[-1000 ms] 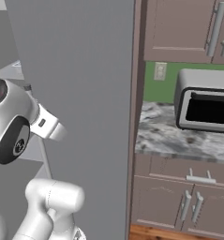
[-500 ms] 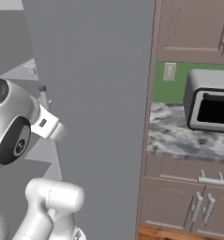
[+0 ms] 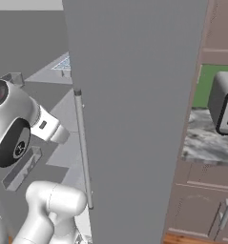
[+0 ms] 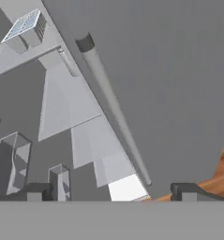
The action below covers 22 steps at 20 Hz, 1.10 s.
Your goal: Open the freezer door, pick up the ice cube tray from the freezer, and place it on the dining counter.
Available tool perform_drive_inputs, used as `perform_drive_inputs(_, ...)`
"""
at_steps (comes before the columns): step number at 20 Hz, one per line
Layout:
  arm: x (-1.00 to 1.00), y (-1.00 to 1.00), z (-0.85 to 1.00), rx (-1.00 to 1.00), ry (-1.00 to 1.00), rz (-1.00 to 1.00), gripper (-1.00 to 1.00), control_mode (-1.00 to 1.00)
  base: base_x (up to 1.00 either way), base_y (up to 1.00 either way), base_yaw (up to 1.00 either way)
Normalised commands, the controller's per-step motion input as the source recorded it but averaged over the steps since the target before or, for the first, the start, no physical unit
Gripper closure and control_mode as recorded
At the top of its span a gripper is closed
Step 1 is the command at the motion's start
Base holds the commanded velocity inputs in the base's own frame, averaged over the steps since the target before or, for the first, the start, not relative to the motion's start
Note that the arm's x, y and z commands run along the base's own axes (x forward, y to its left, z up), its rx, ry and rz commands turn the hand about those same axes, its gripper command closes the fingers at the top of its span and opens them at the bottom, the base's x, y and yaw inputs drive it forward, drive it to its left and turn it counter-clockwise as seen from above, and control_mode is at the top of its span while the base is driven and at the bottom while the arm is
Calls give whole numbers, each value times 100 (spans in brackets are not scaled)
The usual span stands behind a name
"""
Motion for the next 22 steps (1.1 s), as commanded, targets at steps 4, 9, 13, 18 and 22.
perform_drive_inputs(4,0,0,0,0,0,0,-100,100,23,52,0)
perform_drive_inputs(9,0,0,0,0,0,0,-100,100,35,22,0)
perform_drive_inputs(13,0,0,0,0,0,0,-100,100,53,0,0)
perform_drive_inputs(18,0,0,0,0,0,0,-100,100,60,0,1)
perform_drive_inputs(22,0,0,0,0,0,0,-100,100,58,0,3)
